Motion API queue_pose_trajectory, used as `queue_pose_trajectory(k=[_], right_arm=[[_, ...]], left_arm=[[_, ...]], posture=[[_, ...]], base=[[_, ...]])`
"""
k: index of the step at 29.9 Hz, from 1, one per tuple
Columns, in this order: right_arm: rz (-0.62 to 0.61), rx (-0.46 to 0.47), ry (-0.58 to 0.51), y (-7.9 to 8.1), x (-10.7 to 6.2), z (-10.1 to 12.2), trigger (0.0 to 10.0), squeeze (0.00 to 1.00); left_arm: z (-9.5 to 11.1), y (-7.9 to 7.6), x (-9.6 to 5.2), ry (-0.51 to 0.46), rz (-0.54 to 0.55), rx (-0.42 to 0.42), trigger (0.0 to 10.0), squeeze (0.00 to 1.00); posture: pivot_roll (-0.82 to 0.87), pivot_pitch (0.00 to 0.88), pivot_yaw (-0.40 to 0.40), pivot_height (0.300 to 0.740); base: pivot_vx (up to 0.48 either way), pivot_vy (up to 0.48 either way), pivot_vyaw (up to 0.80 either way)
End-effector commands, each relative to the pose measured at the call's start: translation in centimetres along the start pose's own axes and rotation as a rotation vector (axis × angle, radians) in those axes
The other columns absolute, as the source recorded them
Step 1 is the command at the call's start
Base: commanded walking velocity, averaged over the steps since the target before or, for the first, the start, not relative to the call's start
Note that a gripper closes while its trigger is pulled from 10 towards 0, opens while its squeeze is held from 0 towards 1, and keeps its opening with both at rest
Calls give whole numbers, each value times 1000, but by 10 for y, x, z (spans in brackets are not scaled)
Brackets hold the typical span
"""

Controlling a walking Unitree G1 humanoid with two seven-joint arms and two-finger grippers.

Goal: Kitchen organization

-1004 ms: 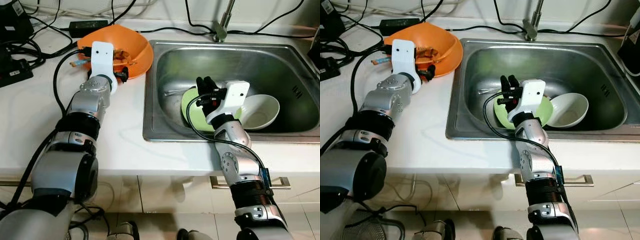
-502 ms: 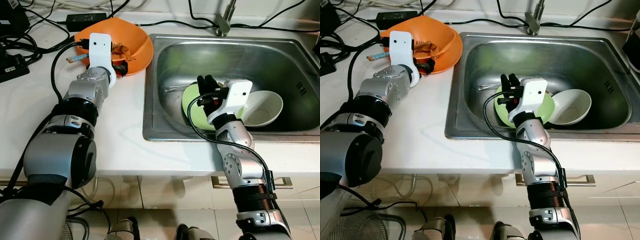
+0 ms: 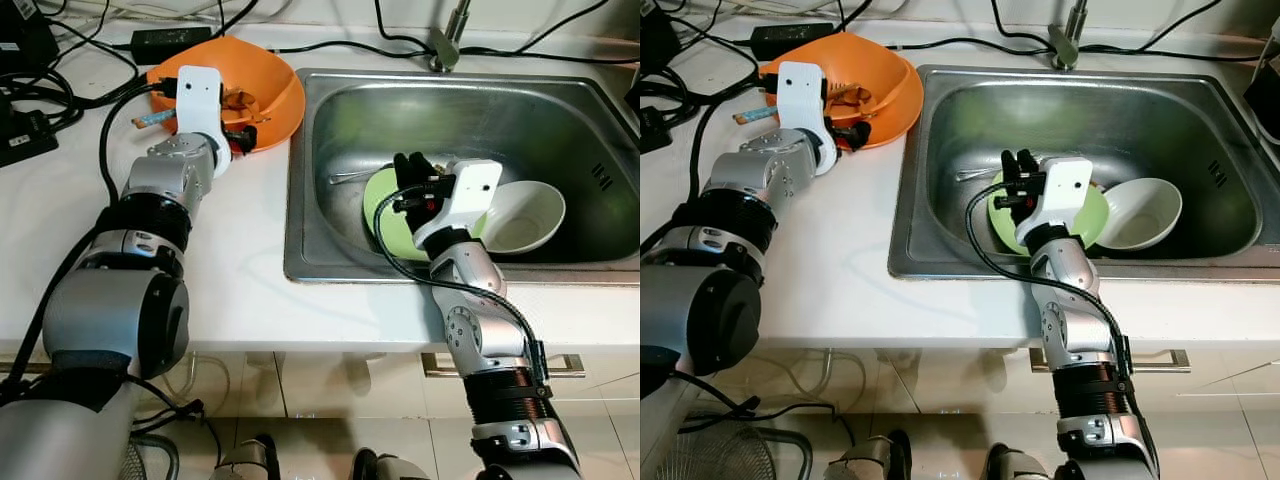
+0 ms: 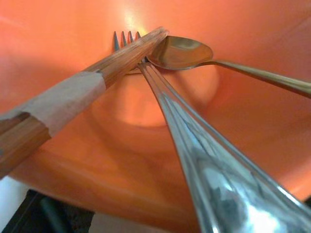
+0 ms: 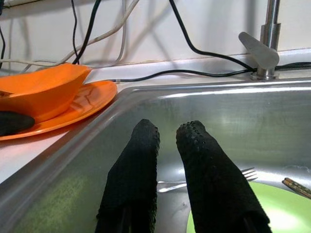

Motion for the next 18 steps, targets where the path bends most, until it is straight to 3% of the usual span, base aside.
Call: queue_pose_trajectory(k=[1,8,18], right_arm=[[-27,19,80,-5,-6,-21,10000,0],[-17,27,75,-2,-2,-21,10000,0],[-14,39,70,1,2,-23,10000,0]], left_arm=[[-41,-4,1,159,-24,-13,10000,0],[-48,-6,-8,180,-36,-9,10000,0],[-61,-6,-39,173,-10,-25,10000,0]], posture=[[-15,188,21,740],[-1,173,23,740],[26,150,32,740]], base=[[0,0,0],[0,0,0],[0,0,0]])
Point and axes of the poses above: a point about 5 cm out from each wrist's last joint towards the gripper, its own x axis pointing out of the wrist towards the gripper, its own z axis along the axis of the wrist's last joint, y = z × x, the point moved 2 cm from there along x, pointing out of the wrist towards the gripper, and after that the axes turned 4 degrees about -x, right-handed, at the moved point
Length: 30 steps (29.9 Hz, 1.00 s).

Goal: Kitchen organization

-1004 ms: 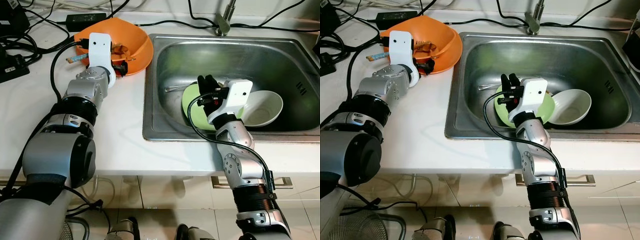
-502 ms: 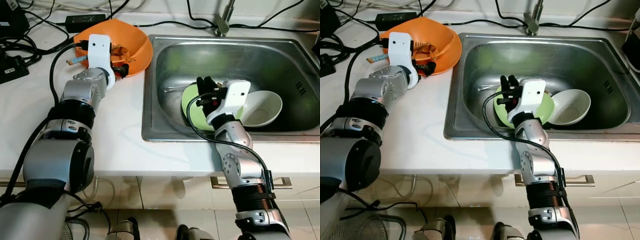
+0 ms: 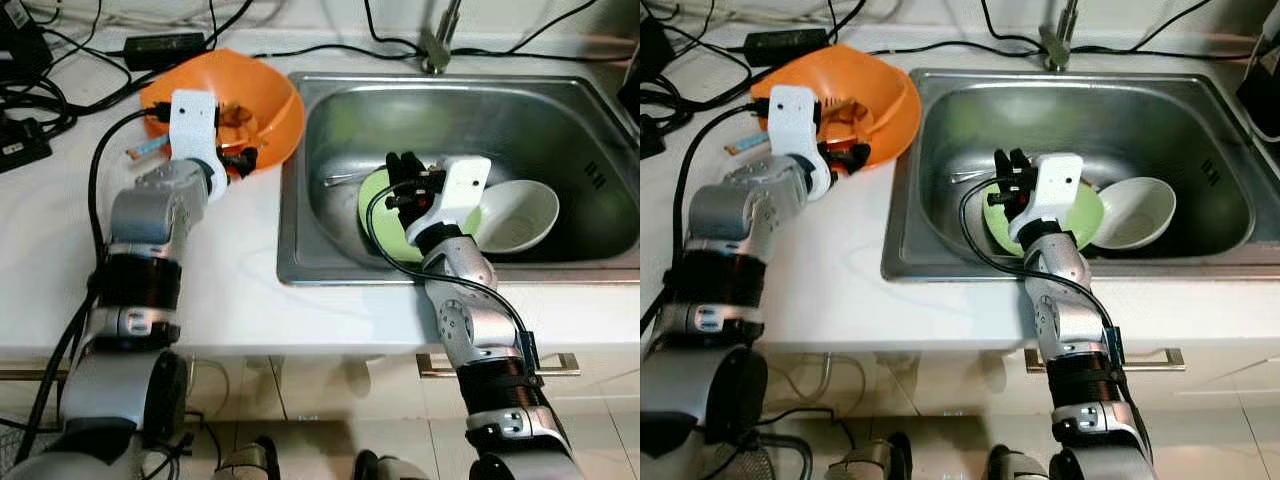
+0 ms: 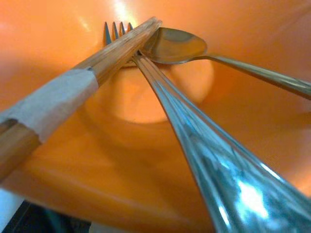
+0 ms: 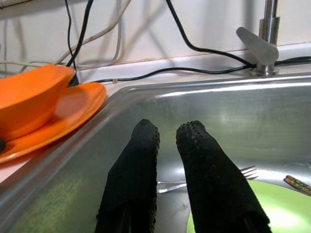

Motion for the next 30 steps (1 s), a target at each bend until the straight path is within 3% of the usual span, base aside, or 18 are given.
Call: queue_pose_trajectory(k=[1,6,19,25,30], right_arm=[[-23,24,56,-4,-7,-19,10000,0],[-21,25,52,-4,-5,-18,10000,0],[-15,38,52,-6,-1,-18,10000,0],[-7,35,54,-6,-1,-18,10000,0],[0,31,55,-7,0,-17,10000,0]], left_arm=[[-39,-1,-4,156,14,-12,10000,0],[-43,1,-22,158,41,-13,10000,0],[-46,25,-84,165,182,-15,10000,0],[-51,21,-102,181,194,-40,10000,0],[-54,7,-113,198,161,-60,10000,0]], posture=[[27,148,31,740],[29,143,31,740],[67,158,-4,740],[73,171,-19,740],[74,190,-35,740]], base=[[0,0,0],[0,0,0],[0,0,0],[0,0,0],[0,0,0]])
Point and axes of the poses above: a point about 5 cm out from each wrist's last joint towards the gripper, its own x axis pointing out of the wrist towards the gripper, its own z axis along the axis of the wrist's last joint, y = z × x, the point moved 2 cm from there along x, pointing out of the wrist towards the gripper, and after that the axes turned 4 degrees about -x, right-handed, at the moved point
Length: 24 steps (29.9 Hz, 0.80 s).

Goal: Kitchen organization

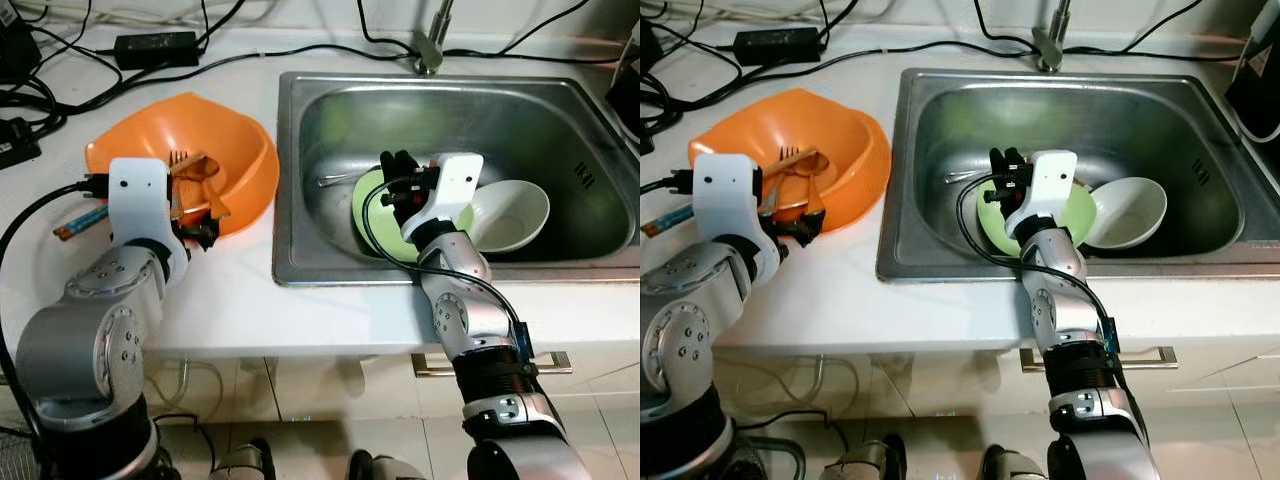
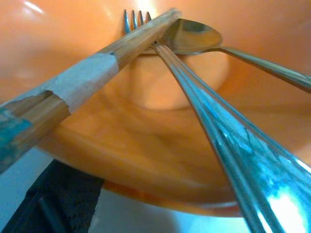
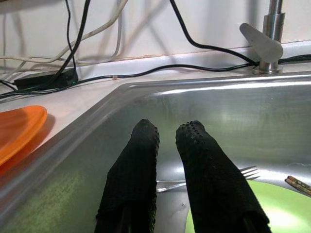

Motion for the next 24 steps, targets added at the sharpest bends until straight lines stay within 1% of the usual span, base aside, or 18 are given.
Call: queue_pose_trajectory(k=[1,4,7,10,11,13,14,18,20,22,24], right_arm=[[-26,20,43,-7,-7,-13,10000,0],[-24,18,45,-9,-8,-13,10000,0],[-23,18,47,-9,-8,-13,10000,0],[-21,18,49,-9,-8,-14,10000,0],[-19,19,47,-9,-6,-12,10000,0],[-19,21,46,-9,-5,-12,10000,0],[-19,21,46,-9,-4,-12,10000,0],[-12,24,47,-6,-4,-13,10000,0],[-17,29,40,-6,-3,-12,10000,0],[-19,30,39,-6,-3,-12,10000,0],[-18,30,39,-6,-3,-12,10000,0]], left_arm=[[-24,0,-1,131,9,-12,10000,0],[-38,-4,-12,177,4,-25,10000,0],[-39,-5,-14,178,4,-27,10000,0],[-36,-4,-17,153,12,-26,10000,0],[-28,-2,-22,108,27,-10,10000,0],[-23,0,-24,79,42,-3,10000,0],[-22,0,-24,74,47,-6,10000,0],[-22,-9,-24,71,19,6,10000,0],[-18,-11,-20,19,4,37,10000,0],[-24,-10,-14,-12,9,108,10000,0],[-30,-10,-11,-20,14,128,10000,0]], posture=[[73,196,-38,740],[78,210,-46,740],[80,212,-50,740],[81,211,-51,740],[89,214,-56,740],[94,213,-60,740],[93,211,-60,740],[90,207,-58,740],[86,200,-56,740],[79,195,-54,740],[73,193,-53,740]], base=[[0,0,0],[0,0,0],[0,0,0],[0,0,0],[0,0,0],[0,0,0],[0,0,0],[0,0,0],[0,0,0],[0,0,0],[0,0,0]])
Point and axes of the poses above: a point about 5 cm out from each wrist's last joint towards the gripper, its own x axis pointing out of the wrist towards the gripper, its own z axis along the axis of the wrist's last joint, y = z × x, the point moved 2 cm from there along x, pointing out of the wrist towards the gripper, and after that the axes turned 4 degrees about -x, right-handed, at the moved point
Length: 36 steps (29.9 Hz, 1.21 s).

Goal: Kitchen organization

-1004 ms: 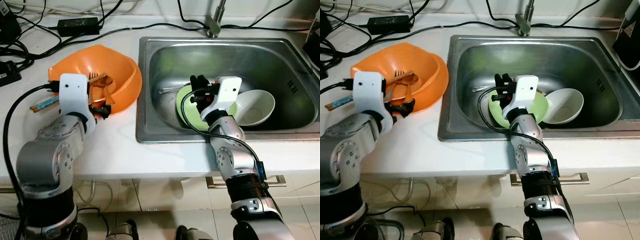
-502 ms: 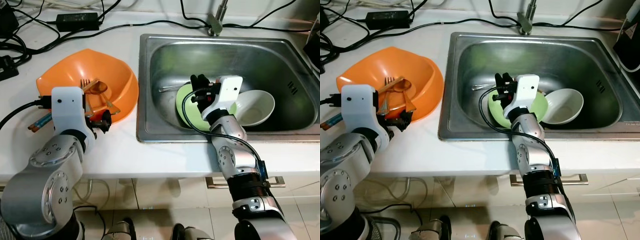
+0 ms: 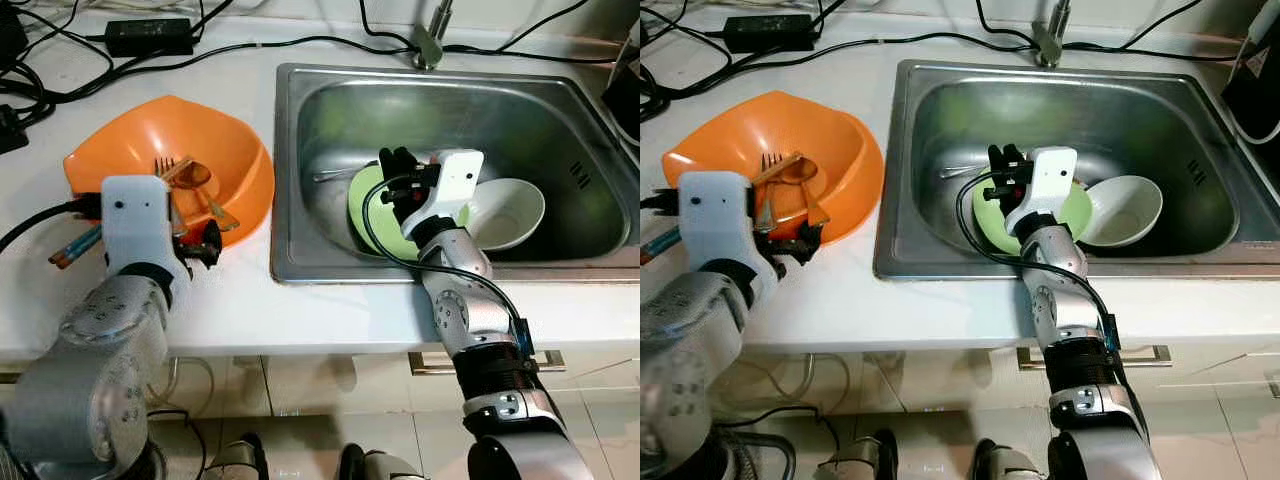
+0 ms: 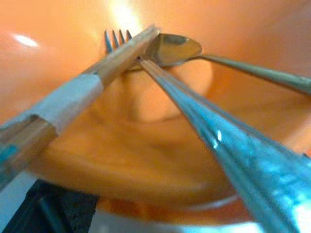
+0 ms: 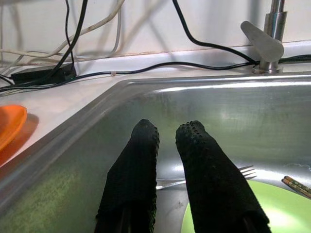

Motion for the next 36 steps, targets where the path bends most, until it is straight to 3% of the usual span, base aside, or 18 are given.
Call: queue_pose_trajectory(k=[1,13,27,36], right_arm=[[-27,27,46,-6,-6,-14,10000,0],[-13,28,50,-4,-6,-15,10000,0],[-7,14,49,-7,-2,-13,10000,0],[-2,12,55,-7,-2,-14,10000,0]], left_arm=[[-24,-5,7,93,-6,32,10000,0],[-31,-8,6,62,-5,7,10000,0],[25,-5,7,-122,-17,-66,10000,0],[25,1,3,-81,-15,-54,10000,0]], posture=[[73,192,-52,740],[77,182,-59,740],[77,166,-68,740],[78,171,-80,740]], base=[[0,0,0],[0,0,0],[0,0,0],[0,0,0]])
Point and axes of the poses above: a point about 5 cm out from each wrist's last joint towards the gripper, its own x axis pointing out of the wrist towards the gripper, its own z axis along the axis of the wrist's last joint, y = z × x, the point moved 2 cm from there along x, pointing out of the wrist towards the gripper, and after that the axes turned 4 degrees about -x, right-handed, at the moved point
